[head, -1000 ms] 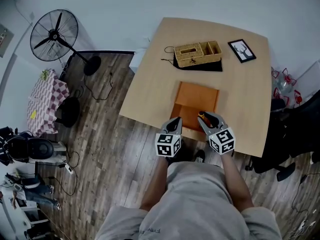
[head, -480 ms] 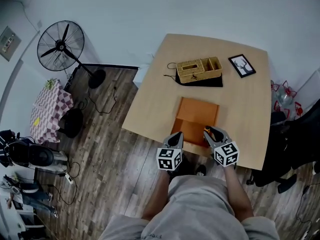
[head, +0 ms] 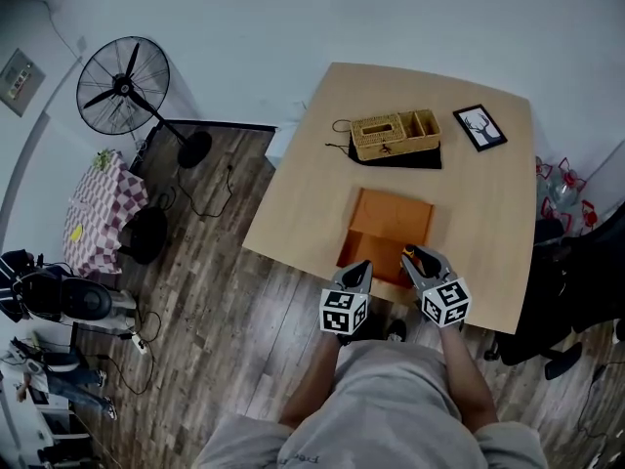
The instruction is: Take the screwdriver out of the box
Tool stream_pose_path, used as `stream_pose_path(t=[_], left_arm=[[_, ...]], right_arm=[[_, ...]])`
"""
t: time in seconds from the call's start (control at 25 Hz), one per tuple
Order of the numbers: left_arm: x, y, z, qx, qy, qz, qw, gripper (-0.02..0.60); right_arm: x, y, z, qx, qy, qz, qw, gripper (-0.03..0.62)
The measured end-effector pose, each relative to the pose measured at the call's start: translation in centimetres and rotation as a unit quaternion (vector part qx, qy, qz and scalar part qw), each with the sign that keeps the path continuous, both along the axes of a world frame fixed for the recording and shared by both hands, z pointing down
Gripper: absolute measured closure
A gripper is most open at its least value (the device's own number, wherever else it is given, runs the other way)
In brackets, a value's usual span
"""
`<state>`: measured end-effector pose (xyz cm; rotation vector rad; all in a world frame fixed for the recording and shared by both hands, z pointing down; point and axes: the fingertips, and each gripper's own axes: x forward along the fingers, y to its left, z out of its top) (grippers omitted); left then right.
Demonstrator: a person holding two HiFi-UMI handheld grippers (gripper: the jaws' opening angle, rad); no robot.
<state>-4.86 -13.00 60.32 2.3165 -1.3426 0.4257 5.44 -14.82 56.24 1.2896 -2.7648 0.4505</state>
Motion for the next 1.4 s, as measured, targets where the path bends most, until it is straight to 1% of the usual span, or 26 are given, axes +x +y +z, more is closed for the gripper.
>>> stream_pose_path(t=[0.12, 0.2, 0.4, 0.68, 0.76, 1.0, 1.2, 1.4], left_arm=[[0.2, 0.1, 0.1, -0.001, -0.003, 0.003, 1.0, 0.528], [-0.2, 0.0, 0.1, -0.001, -0.002, -0.004, 1.0, 0.526], [-1.6, 0.2, 0.1, -0.005, 0.0, -0.028, 0.9996, 0.528], [-3.1, 0.5, -0.2, -0.003, 0.0, -0.045, 0.999, 0.526], [-3.1, 0.6, -0.1, -0.006, 0.001, -0.044, 0.999, 0.526], [-2.4, 0.6, 0.1, -0.006, 0.003, -0.036, 0.9993, 0.526], [-2.3, 0.4, 0.2, -0.005, 0.006, -0.033, 0.9994, 0.526], [-2.2, 0.6, 0.4, -0.008, 0.006, -0.029, 0.9995, 0.526]], right_arm=[[-0.1, -0.3, 0.3, -0.004, -0.004, 0.0, 1.0, 0.485], [-0.2, -0.3, 0.4, -0.004, -0.004, -0.001, 1.0, 0.485], [-0.3, -0.9, -0.2, 0.011, -0.011, 0.0, 1.0, 0.485], [-1.5, -0.9, -0.2, 0.007, -0.013, -0.009, 1.0, 0.485], [-1.7, -0.8, -0.6, 0.01, -0.015, -0.013, 1.0, 0.485], [-1.6, -0.4, -0.5, 0.012, 0.007, -0.018, 1.0, 0.485], [-1.5, -0.5, -0.4, 0.006, 0.0, -0.016, 1.0, 0.485], [-1.7, -0.4, -0.3, 0.005, 0.007, -0.017, 1.0, 0.485]])
